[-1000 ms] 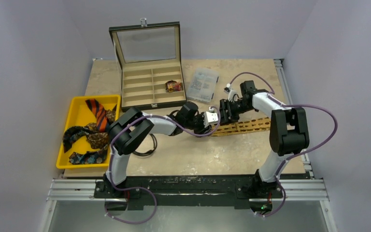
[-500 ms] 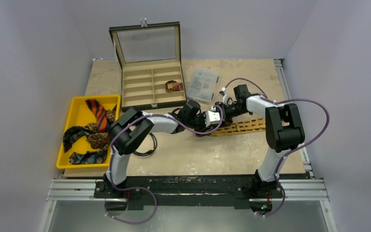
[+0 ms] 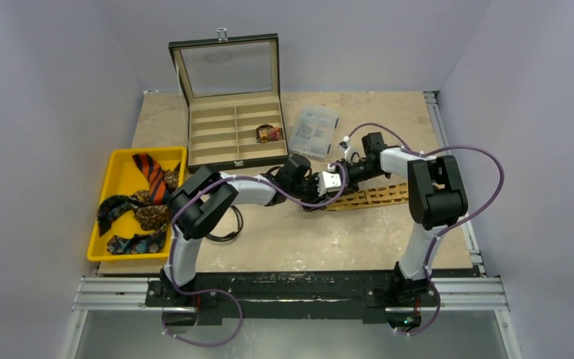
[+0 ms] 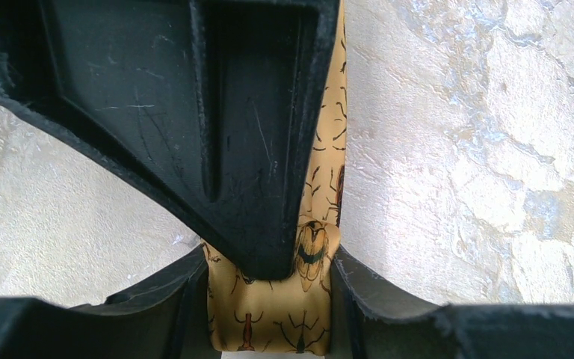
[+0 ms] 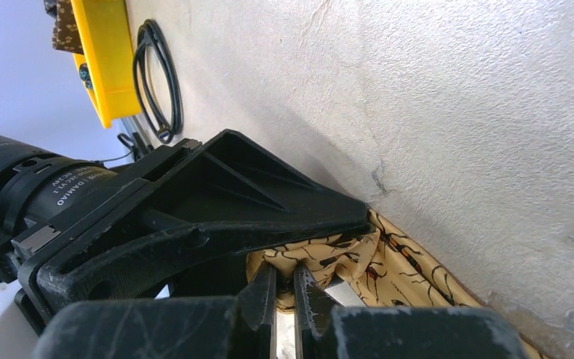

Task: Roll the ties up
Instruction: Roll the tie at the center of the board.

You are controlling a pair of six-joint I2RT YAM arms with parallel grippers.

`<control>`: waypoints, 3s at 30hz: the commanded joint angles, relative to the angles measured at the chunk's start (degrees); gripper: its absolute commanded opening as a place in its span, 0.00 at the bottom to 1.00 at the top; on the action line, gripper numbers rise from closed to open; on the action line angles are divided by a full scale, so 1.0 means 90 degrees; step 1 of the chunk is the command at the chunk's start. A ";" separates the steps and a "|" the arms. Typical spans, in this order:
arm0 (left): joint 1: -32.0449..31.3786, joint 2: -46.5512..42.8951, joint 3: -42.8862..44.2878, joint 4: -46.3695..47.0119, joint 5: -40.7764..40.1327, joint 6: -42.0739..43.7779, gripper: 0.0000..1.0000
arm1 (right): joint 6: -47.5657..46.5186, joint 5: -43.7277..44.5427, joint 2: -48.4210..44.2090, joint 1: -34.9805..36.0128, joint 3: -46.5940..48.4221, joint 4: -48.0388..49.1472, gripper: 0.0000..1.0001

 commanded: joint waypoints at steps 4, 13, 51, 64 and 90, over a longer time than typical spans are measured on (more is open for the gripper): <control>0.0010 0.0586 -0.0351 -0.1608 -0.0160 0.0120 0.15 | -0.0671 0.1280 0.0518 -0.0017 -0.0149 -0.0372 0.00; 0.0094 0.0421 -0.0675 0.0117 0.0516 -0.0202 0.42 | -0.0672 0.2452 0.0825 -0.0128 0.0037 -0.0529 0.00; 0.0849 -0.0194 -0.2863 0.4365 0.0708 -0.1429 0.18 | -0.0468 0.2714 0.1537 0.0834 0.0683 -0.0397 0.00; 0.0891 -0.0701 -0.3407 0.4815 0.0733 -0.1479 0.53 | -0.0197 0.2682 0.1441 0.1049 0.0520 0.0393 0.00; 0.0502 -0.0168 -0.2867 0.3575 0.0419 -0.0677 0.04 | -0.0408 0.1943 0.0823 0.0796 0.0784 -0.0329 0.27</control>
